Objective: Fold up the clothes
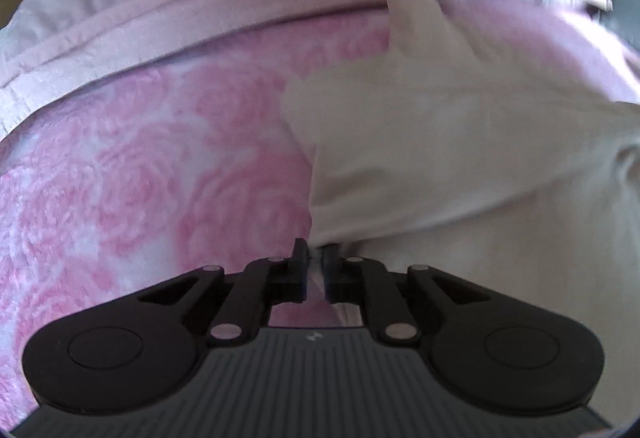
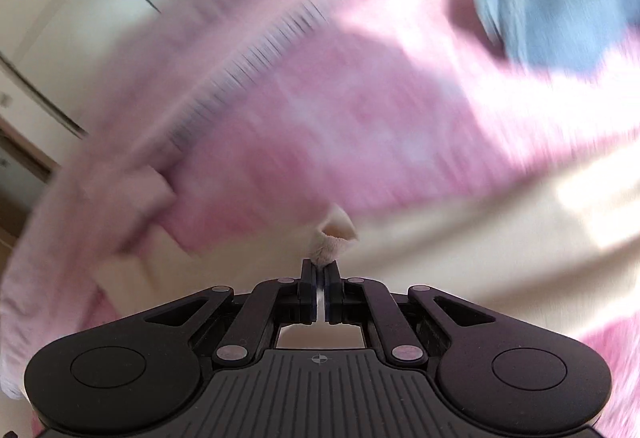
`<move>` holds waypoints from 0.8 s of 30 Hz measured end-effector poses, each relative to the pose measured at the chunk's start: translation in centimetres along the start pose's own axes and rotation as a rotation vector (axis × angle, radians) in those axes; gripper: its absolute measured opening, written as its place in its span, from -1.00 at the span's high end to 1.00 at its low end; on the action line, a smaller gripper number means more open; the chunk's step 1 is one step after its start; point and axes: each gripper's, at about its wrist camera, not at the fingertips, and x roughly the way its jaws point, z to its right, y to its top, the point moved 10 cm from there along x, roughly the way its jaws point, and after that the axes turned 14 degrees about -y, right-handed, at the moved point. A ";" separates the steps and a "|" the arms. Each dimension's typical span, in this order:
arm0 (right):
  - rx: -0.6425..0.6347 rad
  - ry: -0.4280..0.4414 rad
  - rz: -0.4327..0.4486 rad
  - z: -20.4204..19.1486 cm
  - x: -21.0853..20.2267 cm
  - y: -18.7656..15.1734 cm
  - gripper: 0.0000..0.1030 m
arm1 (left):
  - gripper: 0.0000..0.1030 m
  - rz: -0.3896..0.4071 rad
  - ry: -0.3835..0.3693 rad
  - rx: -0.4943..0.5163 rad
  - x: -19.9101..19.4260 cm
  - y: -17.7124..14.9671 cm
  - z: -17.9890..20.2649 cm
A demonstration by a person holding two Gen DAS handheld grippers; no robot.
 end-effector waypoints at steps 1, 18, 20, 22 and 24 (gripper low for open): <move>-0.022 -0.021 -0.018 0.4 0.9 -0.6 0.96 | 0.77 -0.004 0.008 0.009 -0.1 0.2 0.0; -0.111 -0.088 0.014 1.6 -0.6 -0.3 0.45 | 0.66 0.002 0.047 -0.108 -5.7 2.1 -1.4; -0.128 -0.074 0.086 1.1 -1.5 0.6 0.44 | 0.66 0.042 0.023 -0.065 -4.3 4.0 -0.2; -0.145 -0.032 0.112 0.4 -1.3 1.1 0.44 | 0.65 0.077 -0.016 -0.044 -2.1 5.4 1.0; -0.167 -0.015 0.094 0.3 0.1 0.9 0.44 | 0.65 0.051 -0.045 -0.039 0.6 5.8 1.9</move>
